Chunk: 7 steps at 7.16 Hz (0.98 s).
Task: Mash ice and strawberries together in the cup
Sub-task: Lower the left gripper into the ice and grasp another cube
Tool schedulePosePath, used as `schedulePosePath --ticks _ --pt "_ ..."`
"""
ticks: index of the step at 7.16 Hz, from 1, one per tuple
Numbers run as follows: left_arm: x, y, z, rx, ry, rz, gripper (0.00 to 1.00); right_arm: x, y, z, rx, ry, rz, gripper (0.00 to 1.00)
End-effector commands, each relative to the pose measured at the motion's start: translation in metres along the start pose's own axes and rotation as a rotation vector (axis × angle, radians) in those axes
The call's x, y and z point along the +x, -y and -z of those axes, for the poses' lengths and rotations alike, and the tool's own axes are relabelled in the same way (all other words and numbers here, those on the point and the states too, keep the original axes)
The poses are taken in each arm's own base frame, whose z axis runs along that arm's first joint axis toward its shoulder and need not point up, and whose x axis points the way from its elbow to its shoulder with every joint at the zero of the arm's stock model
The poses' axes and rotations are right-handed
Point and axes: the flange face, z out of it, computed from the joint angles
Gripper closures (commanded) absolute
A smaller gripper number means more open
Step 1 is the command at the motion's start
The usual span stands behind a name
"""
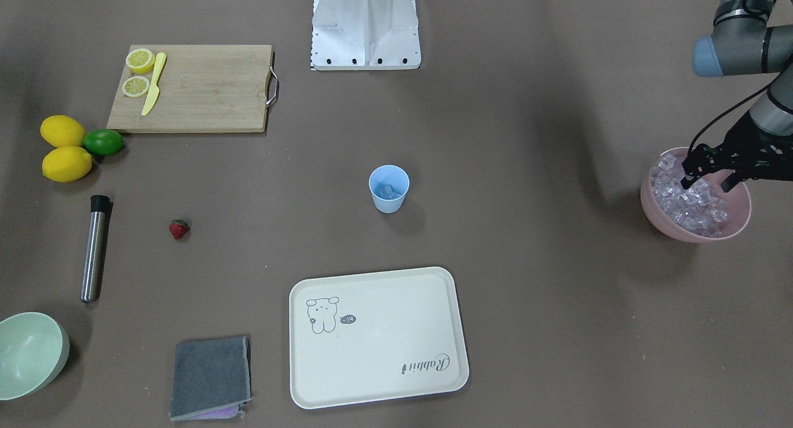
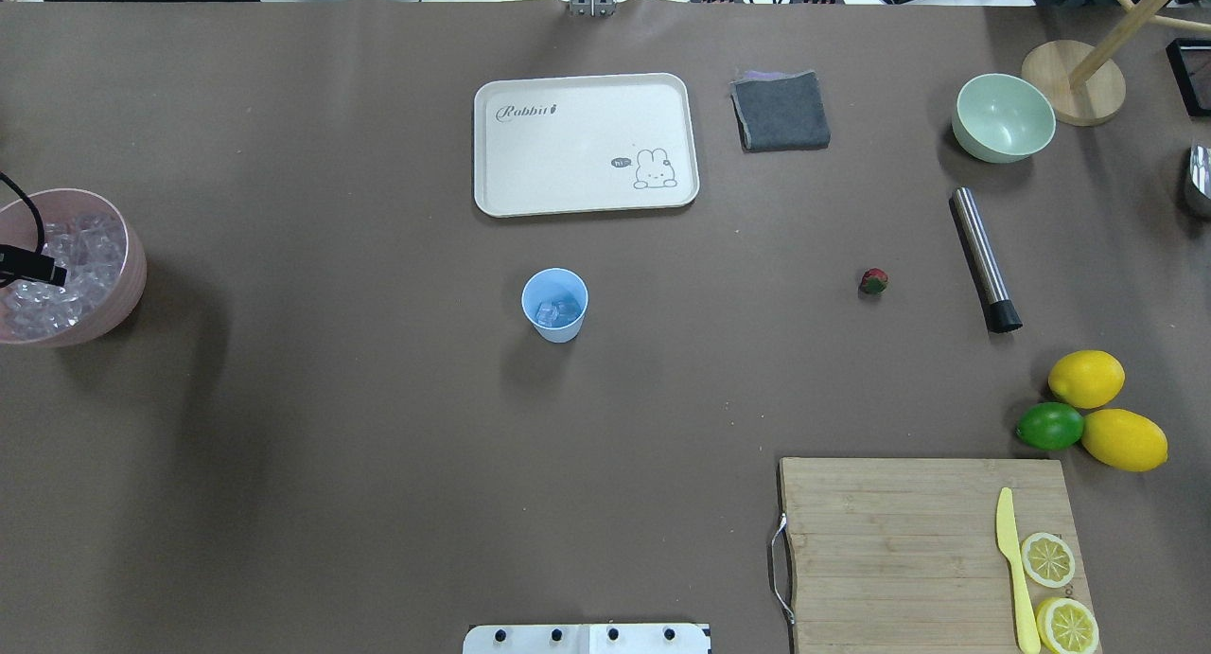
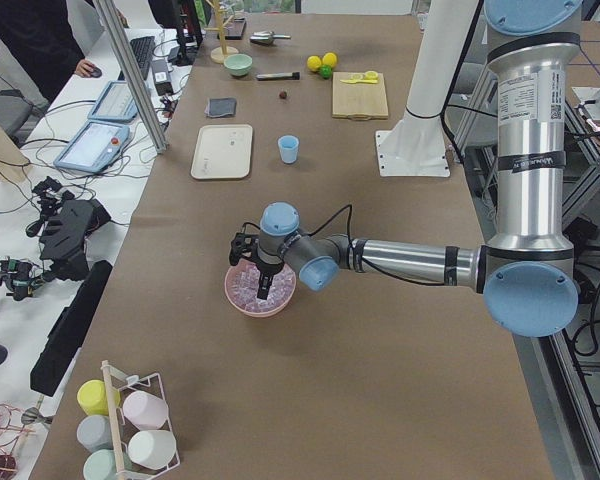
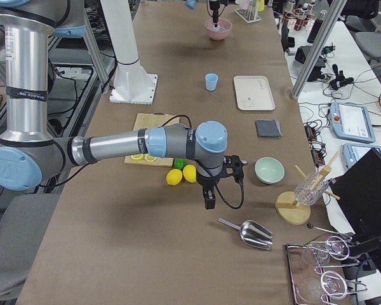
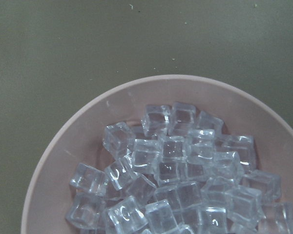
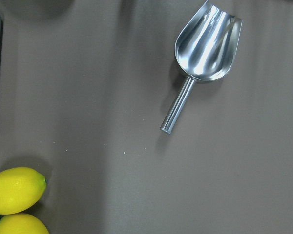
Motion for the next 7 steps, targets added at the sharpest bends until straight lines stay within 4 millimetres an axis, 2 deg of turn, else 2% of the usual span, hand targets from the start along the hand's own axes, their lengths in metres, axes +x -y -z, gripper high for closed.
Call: schedulePosePath --ticks 1,4,7 --pt "0.000 -0.003 0.001 0.004 -0.012 0.003 0.13 -0.003 0.007 0.005 0.010 -0.004 0.009 0.00" --pt "-0.004 -0.008 -0.001 -0.001 -0.012 0.005 0.14 -0.004 0.009 0.006 0.013 -0.006 0.012 0.00" --pt "-0.008 -0.015 0.000 -0.007 -0.008 0.008 0.28 -0.002 0.009 0.006 0.012 -0.010 0.010 0.00"
